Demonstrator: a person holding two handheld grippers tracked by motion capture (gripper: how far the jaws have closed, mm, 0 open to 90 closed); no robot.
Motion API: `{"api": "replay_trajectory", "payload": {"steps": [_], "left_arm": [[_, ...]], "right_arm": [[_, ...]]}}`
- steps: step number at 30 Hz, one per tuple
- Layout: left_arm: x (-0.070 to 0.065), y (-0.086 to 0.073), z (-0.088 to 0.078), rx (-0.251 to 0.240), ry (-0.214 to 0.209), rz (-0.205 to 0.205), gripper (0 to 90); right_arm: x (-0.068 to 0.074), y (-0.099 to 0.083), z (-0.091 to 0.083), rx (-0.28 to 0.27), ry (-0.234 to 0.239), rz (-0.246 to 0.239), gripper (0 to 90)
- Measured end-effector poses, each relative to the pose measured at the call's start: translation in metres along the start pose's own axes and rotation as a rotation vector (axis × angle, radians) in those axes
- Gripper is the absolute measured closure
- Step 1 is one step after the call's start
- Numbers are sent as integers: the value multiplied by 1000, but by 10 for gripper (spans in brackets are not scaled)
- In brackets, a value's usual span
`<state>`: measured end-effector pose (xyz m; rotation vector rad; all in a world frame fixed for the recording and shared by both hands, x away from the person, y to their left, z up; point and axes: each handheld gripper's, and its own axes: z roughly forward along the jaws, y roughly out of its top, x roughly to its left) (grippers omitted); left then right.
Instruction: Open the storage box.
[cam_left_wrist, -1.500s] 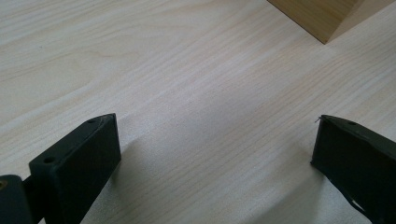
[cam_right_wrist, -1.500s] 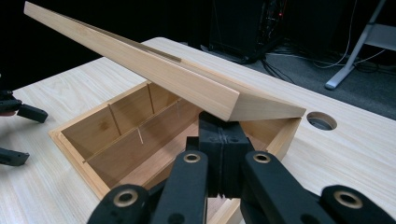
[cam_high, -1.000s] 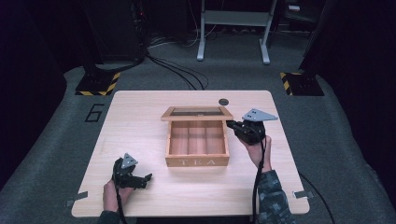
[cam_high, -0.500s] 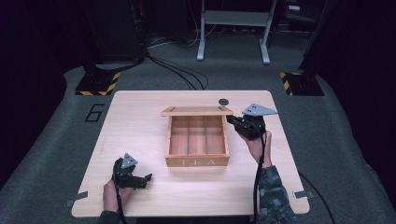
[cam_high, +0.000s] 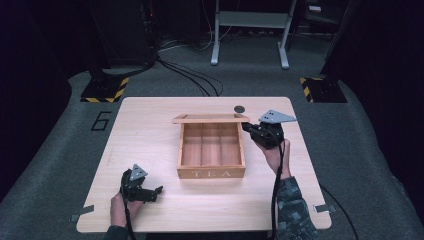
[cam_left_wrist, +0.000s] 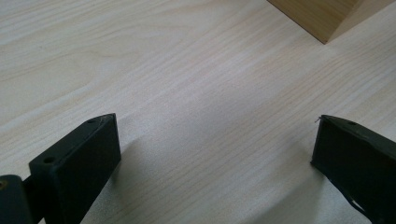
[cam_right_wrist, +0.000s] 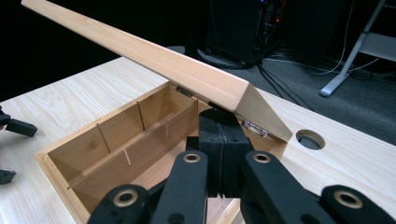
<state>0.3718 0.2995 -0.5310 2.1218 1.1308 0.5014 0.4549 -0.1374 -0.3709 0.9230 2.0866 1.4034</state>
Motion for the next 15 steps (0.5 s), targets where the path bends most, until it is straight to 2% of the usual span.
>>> {"api": "replay_trajectory", "payload": {"steps": [15], "left_arm": [[0,0,0,-1,-1,-2,8]], "right_arm": [[0,0,0,-2,2,-1,898]]}}
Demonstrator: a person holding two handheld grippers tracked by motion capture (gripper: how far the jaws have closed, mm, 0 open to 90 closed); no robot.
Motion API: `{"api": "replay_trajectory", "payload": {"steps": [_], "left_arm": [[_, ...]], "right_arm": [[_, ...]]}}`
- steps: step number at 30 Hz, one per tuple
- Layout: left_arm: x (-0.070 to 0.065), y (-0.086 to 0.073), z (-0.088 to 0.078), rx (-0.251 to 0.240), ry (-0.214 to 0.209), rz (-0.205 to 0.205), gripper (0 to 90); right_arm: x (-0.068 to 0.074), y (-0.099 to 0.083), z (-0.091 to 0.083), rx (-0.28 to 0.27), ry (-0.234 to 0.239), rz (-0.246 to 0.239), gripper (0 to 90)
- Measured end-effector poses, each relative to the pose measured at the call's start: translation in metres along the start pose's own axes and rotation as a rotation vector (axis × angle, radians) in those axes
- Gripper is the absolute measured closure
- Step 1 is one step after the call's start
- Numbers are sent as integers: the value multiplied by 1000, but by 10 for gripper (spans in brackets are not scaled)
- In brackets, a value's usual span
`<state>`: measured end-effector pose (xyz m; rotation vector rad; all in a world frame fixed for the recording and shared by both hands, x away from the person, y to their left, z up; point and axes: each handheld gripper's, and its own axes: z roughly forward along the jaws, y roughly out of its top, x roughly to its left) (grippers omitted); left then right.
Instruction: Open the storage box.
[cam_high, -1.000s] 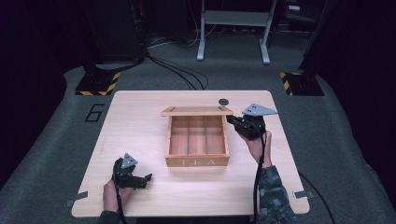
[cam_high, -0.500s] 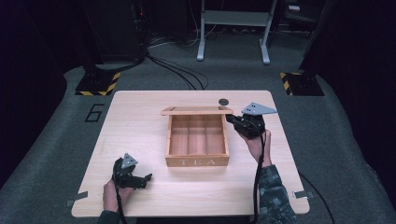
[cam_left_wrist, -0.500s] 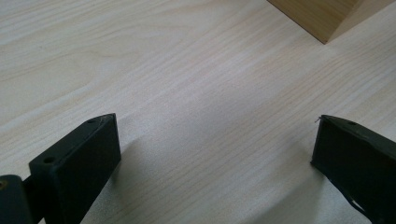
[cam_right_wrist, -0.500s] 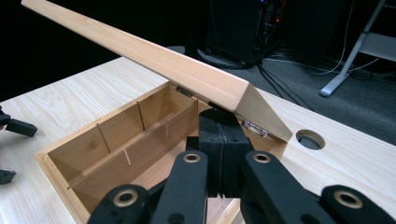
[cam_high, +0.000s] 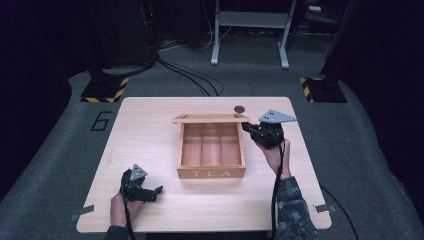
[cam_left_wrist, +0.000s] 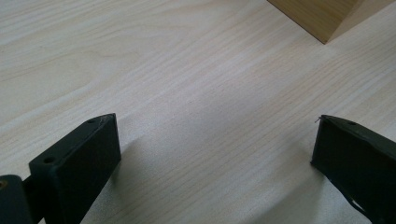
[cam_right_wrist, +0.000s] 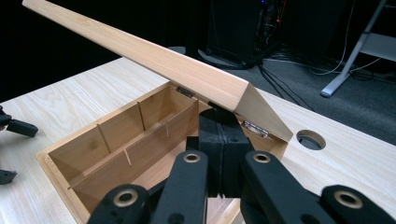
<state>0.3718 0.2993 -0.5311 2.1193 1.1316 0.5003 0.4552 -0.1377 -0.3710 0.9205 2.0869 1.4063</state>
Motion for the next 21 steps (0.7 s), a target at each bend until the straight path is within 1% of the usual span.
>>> {"api": "replay_trajectory", "payload": {"steps": [12,21], "left_arm": [[1,0,0,0,4,6,8],[0,0,0,1,0,0,8]], "right_arm": [[0,0,0,-1,1,-4,898],[0,0,0,0,-1,0,898]]}}
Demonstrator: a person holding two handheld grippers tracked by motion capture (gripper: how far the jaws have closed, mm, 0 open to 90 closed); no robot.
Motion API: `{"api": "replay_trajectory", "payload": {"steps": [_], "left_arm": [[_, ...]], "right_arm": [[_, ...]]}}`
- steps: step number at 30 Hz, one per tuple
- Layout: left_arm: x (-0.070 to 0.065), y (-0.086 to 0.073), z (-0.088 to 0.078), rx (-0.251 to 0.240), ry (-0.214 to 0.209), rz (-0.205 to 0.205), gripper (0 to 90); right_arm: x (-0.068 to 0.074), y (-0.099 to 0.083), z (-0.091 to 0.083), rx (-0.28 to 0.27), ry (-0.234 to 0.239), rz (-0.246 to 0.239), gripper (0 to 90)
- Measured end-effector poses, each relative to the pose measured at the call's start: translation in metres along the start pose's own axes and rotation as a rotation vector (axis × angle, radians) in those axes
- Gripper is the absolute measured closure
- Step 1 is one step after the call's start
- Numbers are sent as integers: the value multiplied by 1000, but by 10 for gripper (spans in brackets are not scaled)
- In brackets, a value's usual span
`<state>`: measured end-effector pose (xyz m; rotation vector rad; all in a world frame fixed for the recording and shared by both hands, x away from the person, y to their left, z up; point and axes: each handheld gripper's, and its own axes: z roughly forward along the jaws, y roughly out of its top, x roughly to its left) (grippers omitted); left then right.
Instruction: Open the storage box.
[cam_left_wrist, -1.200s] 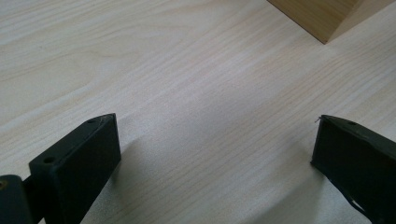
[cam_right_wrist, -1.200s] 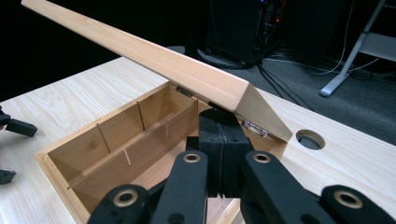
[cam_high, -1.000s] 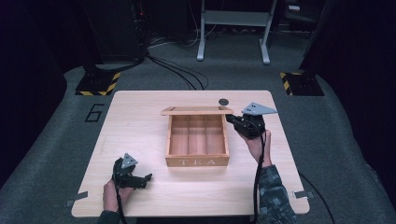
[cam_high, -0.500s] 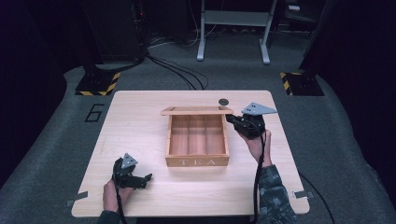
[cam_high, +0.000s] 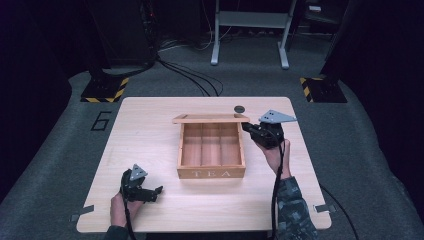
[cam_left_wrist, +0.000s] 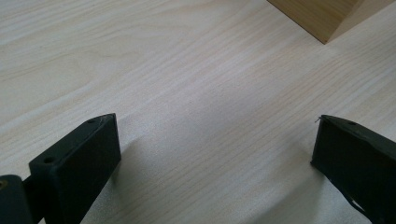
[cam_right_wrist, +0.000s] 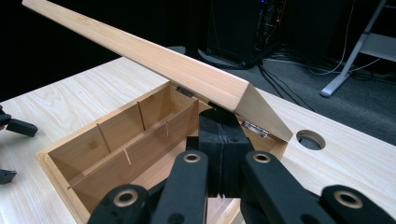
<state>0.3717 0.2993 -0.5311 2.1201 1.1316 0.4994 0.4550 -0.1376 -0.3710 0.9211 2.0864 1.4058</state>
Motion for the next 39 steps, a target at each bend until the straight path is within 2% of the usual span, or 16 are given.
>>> {"api": "replay_trajectory", "payload": {"steps": [39], "left_arm": [[0,0,0,5,0,3,8]], "right_arm": [[0,1,0,5,-1,-3,898]]}}
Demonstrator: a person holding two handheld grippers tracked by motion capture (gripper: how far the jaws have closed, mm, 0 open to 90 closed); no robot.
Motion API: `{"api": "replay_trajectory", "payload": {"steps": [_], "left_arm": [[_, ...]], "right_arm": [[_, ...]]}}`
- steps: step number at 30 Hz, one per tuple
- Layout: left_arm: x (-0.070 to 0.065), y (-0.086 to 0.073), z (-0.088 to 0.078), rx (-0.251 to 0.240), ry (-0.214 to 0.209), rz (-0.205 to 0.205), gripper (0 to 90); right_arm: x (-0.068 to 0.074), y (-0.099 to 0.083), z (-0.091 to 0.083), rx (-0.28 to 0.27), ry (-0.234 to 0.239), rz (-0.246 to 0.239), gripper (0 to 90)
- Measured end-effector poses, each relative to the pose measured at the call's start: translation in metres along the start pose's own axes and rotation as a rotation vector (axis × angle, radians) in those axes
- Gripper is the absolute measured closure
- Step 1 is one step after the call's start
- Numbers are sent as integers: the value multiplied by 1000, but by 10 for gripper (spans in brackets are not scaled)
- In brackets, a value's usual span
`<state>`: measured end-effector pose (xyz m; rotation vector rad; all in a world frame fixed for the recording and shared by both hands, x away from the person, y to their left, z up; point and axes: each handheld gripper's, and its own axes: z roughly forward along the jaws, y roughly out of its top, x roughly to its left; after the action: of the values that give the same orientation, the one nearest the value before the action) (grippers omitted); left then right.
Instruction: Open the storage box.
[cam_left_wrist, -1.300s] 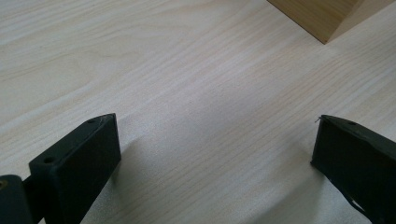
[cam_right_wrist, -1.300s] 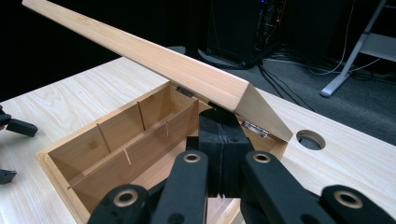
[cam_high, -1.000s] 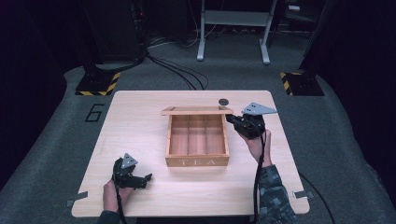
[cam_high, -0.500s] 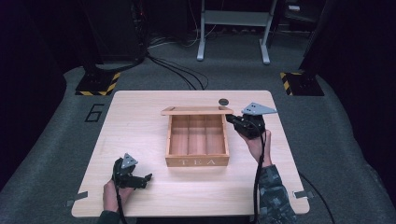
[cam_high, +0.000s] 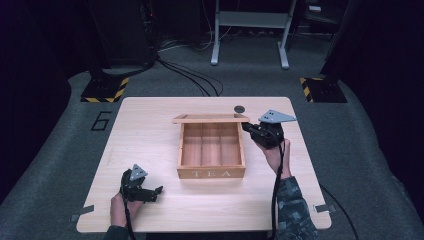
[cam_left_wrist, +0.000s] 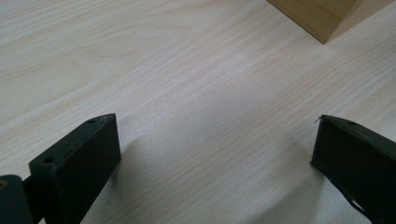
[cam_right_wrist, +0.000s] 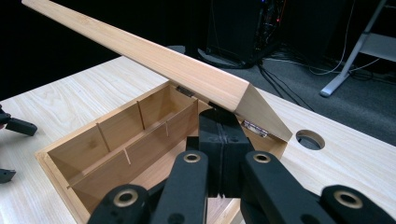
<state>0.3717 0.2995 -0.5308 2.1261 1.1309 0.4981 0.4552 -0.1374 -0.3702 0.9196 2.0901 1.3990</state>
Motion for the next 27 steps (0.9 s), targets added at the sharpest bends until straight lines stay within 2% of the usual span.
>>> {"api": "replay_trajectory", "payload": {"steps": [27], "left_arm": [[0,0,0,-4,0,-1,8]], "right_arm": [[-1,1,0,-1,1,-7,898]]}}
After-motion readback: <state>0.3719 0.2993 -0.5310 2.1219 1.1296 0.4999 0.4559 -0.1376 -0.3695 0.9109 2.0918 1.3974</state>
